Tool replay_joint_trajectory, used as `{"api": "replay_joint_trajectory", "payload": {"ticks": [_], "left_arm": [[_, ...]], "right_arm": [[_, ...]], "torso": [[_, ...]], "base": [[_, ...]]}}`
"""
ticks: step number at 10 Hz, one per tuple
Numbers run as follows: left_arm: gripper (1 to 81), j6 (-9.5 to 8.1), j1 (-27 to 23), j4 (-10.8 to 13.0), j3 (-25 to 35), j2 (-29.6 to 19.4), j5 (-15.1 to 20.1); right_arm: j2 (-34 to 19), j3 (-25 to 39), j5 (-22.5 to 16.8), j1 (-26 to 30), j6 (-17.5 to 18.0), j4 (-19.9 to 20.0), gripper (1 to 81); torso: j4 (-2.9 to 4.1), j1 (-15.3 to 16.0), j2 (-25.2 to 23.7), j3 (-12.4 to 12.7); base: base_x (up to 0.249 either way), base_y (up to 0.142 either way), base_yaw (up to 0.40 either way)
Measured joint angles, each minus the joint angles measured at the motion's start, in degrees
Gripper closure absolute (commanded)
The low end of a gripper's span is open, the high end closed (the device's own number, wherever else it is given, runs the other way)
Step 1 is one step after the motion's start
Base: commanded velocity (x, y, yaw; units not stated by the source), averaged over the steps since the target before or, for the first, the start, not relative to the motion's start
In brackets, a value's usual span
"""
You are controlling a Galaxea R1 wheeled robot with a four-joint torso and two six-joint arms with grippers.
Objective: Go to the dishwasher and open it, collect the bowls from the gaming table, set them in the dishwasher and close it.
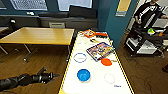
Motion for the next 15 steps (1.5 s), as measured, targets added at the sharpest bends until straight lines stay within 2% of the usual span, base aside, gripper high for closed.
{"api": "replay_joint_trajectory", "payload": {"ticks": [1, 3, 8, 9, 11, 13, 15], "left_arm": [[1.0, -1.96, -0.6, 0.3, -2.1, 1.8, 1.7], [1.0, -3.52, -0.8, 2.1, -3.7, 6.4, 3.4], [1.0, -4.77, 0.0, 3.9, -10.5, 14.8, 5.7], [1.0, -5.33, 0.5, 3.9, -12.6, 16.5, 5.9], [1.0, -8.02, 0.8, 4.1, -17.7, 19.4, 6.4], [1.0, -9.23, 0.8, 4.2, -21.1, 23.2, 7.3], [1.0, -9.48, 0.8, 4.3, -24.1, 25.6, 9.1]], "right_arm": [[0.6, 0.0, 0.0, 0.0, 0.0, 0.0, 81.1], [0.7, 0.0, 0.0, 0.0, 0.0, 0.0, 81.1], [1.7, -0.9, -0.6, 0.8, 0.0, 0.0, 81.1], [2.0, -1.1, -0.8, 0.9, 0.0, 0.0, 81.1], [2.5, -1.5, -1.2, 0.8, 0.0, 0.0, 81.1], [2.8, -1.7, -1.3, 0.8, 0.0, 0.0, 81.1], [2.8, -1.7, -1.7, 0.9, 0.0, 0.0, 81.1]], "torso": [[0.0, 0.0, 0.0, 0.0], [0.0, 0.0, 0.0, 0.0], [0.0, 0.0, 0.0, 0.0], [0.0, 0.0, 0.0, 0.0], [0.0, 0.0, 0.0, 0.0], [0.0, 0.0, 0.0, 0.0], [0.0, 0.0, 0.0, 0.0]], "base": [[0.0, 0.0, 0.0], [0.0, 0.0, 0.0], [0.0, 0.0, 0.0], [0.0, 0.0, 0.0], [0.0, 0.0, 0.0], [0.0, 0.0, 0.0], [0.0, 0.0, 0.0]]}}
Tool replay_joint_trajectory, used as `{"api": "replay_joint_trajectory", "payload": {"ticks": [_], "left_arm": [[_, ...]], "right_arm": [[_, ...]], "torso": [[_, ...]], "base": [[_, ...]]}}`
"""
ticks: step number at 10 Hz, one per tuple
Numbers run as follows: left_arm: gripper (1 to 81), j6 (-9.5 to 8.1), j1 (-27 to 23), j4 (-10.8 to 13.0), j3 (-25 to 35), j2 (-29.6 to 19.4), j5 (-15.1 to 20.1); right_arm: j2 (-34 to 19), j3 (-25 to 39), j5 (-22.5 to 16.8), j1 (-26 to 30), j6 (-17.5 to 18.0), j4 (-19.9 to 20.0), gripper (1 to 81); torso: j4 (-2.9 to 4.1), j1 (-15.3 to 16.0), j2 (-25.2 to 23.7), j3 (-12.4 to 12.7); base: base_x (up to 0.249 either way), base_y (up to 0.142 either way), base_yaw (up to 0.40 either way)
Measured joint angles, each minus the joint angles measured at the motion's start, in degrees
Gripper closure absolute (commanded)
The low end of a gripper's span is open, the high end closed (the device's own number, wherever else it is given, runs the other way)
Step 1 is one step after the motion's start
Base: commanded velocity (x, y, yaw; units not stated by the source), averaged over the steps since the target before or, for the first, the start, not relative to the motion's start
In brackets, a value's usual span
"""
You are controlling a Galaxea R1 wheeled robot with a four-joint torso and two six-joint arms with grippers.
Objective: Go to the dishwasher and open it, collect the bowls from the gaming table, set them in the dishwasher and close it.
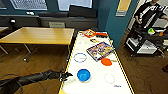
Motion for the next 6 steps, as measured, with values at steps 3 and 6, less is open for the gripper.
{"api": "replay_joint_trajectory", "payload": {"ticks": [3, 6], "left_arm": [[1.0, -0.09, -1.9, 0.4, -0.6, 3.0, 0.9], [1.0, -0.17, -1.2, 1.6, -3.7, 7.6, 2.3]], "right_arm": [[0.0, 0.0, -0.1, 0.2, 0.0, 0.0, 81.1], [0.1, 0.0, 0.0, 0.3, 0.0, 0.0, 81.1]], "torso": [[0.0, 0.0, 0.0, 0.0], [0.0, 0.0, 0.0, 0.0]], "base": [[0.0, 0.0, 0.0], [0.0, 0.0, 0.0]]}}
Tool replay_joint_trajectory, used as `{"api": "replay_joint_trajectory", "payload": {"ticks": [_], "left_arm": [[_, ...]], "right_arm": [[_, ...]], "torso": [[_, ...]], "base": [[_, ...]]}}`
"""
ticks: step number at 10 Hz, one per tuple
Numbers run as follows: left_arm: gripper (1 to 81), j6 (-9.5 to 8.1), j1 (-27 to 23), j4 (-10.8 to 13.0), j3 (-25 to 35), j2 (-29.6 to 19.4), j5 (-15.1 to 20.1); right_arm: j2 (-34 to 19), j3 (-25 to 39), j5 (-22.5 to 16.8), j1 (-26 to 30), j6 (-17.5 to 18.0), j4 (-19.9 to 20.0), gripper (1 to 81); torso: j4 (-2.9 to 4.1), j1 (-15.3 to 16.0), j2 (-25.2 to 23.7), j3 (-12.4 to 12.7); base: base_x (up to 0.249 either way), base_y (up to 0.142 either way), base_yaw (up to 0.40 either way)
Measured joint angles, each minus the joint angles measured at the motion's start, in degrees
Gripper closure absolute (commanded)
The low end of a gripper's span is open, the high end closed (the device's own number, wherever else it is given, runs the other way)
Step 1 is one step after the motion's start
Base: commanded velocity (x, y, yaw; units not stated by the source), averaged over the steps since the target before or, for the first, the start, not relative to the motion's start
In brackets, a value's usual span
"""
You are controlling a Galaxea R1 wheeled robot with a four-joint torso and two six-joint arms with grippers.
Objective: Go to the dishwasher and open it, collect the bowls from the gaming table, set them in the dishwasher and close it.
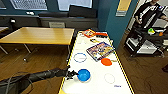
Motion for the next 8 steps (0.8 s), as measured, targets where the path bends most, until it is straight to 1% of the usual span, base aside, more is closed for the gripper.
{"api": "replay_joint_trajectory", "payload": {"ticks": [1, 2, 3, 4, 5, 6, 8], "left_arm": [[1.0, -0.05, 0.5, 0.1, -1.4, 1.3, 0.5], [1.0, -0.74, 0.8, 0.2, -3.0, 2.3, 1.5], [1.0, -2.06, 1.0, 0.4, -4.8, 3.1, 2.7], [1.0, -4.46, 1.0, 1.0, -6.2, 4.2, 3.9], [1.0, -6.06, 1.2, 2.1, -6.9, 5.0, 4.9], [1.0, -8.23, 1.5, 3.8, -6.9, 5.8, 5.5], [1.0, -13.03, 1.5, 9.0, -7.1, 6.8, 7.4]], "right_arm": [[0.0, 0.0, 0.0, 0.0, 0.0, -0.2, 81.1], [0.0, 0.0, 0.0, 0.0, 0.0, -0.4, 81.1], [0.2, 0.0, 0.0, 0.0, 0.0, -0.6, 81.1], [0.3, 0.0, 0.0, 0.0, 0.0, -0.6, 81.1], [0.3, 0.0, 0.0, 0.0, 0.0, -0.6, 81.1], [0.3, 0.0, 0.0, 0.0, 0.0, -0.6, 81.1], [0.3, 0.0, 0.0, 0.0, 0.0, -0.7, 81.1]], "torso": [[0.0, 0.0, 0.0, 0.0], [0.0, 0.0, 0.0, 0.0], [0.0, 0.0, 0.0, 0.0], [0.0, 0.0, 0.0, 0.0], [0.0, 0.0, 0.0, 0.0], [0.0, 0.0, 0.0, 0.0], [0.0, 0.0, 0.0, 0.0]], "base": [[0.0, 0.0, 0.0], [0.0, 0.0, 0.0], [0.0, 0.0, 0.0], [0.0, 0.0, 0.0], [0.0, 0.0, 0.0], [0.0, 0.0, 0.0], [0.0, 0.0, 0.0]]}}
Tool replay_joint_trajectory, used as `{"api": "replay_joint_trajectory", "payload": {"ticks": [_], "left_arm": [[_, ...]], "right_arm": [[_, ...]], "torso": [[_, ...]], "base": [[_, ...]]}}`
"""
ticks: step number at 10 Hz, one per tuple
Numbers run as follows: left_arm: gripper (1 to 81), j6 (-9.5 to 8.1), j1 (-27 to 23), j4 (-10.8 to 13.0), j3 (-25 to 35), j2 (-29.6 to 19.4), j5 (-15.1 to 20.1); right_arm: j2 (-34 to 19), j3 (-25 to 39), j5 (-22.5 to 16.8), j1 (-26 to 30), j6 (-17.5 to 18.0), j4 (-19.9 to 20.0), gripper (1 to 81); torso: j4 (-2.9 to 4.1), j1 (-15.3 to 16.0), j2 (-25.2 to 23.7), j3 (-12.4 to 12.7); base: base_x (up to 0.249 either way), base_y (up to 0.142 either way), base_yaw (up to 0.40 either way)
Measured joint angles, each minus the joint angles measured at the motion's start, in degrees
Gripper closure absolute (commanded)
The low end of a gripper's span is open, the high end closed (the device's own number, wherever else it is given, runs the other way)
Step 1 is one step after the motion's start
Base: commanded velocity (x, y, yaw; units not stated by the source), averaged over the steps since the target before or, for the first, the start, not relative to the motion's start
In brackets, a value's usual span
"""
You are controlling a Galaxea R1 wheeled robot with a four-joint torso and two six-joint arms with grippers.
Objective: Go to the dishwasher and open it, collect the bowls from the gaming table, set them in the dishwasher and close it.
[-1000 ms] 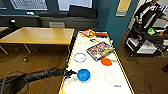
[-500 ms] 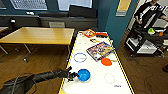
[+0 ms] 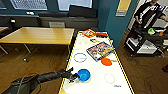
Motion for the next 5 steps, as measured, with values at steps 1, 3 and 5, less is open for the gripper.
{"api": "replay_joint_trajectory", "payload": {"ticks": [1, 3, 5], "left_arm": [[1.0, -1.99, 0.0, 2.2, -0.1, 0.7, 0.9], [81.1, -3.97, 1.0, 4.2, -0.3, 2.0, 0.9], [81.1, -3.25, 1.9, 5.5, 0.1, 2.4, -1.1]], "right_arm": [[0.0, 0.0, 0.0, 0.2, 0.0, 0.0, 81.1], [0.0, -0.2, 0.0, 0.4, 0.0, 0.0, 81.1], [0.4, -0.8, 0.0, 0.4, 0.0, -0.1, 81.1]], "torso": [[0.0, 0.0, 0.0, 0.0], [0.0, 0.0, 0.0, 0.0], [0.0, 0.0, 0.0, 0.0]], "base": [[0.0, 0.0, 0.0], [0.0, 0.0, 0.0], [0.0, 0.0, 0.0]]}}
